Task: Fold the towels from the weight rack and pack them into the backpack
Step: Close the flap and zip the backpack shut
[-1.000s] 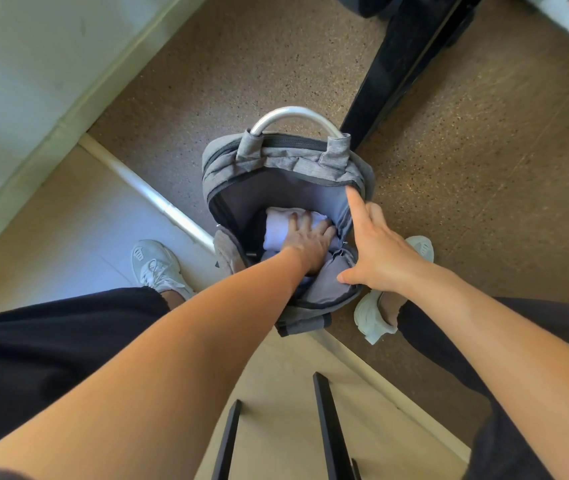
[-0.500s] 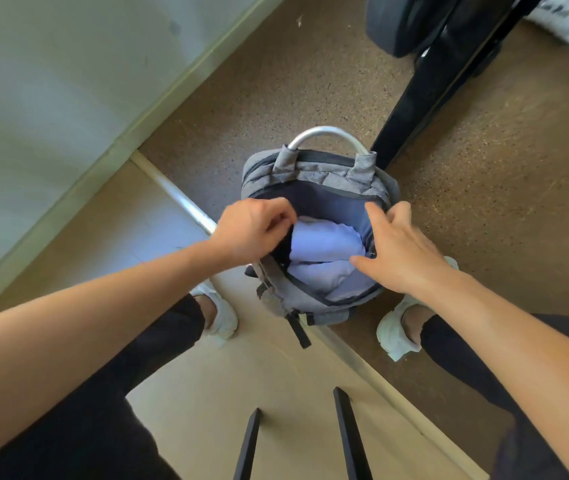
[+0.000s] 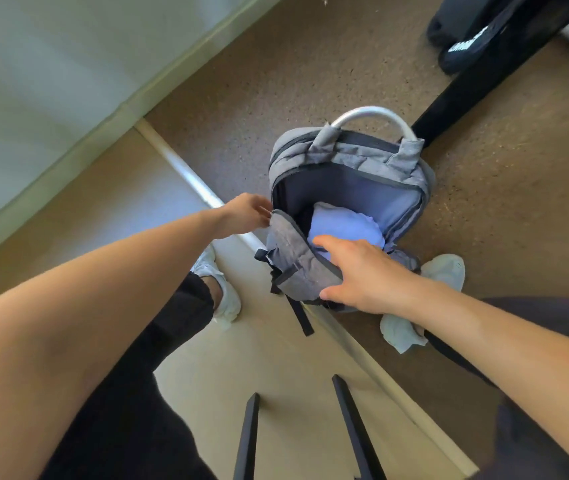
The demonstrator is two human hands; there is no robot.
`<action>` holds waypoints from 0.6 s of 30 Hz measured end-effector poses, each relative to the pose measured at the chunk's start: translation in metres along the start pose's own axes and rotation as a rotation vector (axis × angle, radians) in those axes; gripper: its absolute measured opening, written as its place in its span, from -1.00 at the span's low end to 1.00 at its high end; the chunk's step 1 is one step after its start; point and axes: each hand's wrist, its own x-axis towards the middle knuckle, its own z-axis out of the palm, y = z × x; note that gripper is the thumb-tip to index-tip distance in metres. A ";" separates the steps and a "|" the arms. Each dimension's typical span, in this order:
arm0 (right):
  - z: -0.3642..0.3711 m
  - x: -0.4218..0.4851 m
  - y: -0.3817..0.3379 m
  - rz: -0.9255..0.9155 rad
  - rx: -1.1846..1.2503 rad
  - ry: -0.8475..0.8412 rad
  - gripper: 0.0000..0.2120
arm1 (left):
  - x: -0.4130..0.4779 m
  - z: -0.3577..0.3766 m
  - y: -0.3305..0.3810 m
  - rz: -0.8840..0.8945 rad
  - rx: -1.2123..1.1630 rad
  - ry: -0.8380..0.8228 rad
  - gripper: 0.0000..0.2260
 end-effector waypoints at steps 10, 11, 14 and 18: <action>-0.008 0.017 0.001 -0.020 0.110 0.143 -0.53 | -0.002 0.017 0.002 -0.025 -0.101 0.038 -0.81; -0.009 0.017 0.002 -0.030 0.117 0.155 -0.51 | -0.002 0.018 0.002 -0.028 -0.154 0.038 -0.82; -0.011 0.017 0.005 -0.033 0.140 0.181 -0.52 | -0.002 0.020 0.003 -0.040 -0.328 0.096 -0.96; -0.012 0.015 0.007 -0.058 0.130 0.206 -0.54 | -0.003 0.017 0.007 -0.051 -0.438 0.117 -0.82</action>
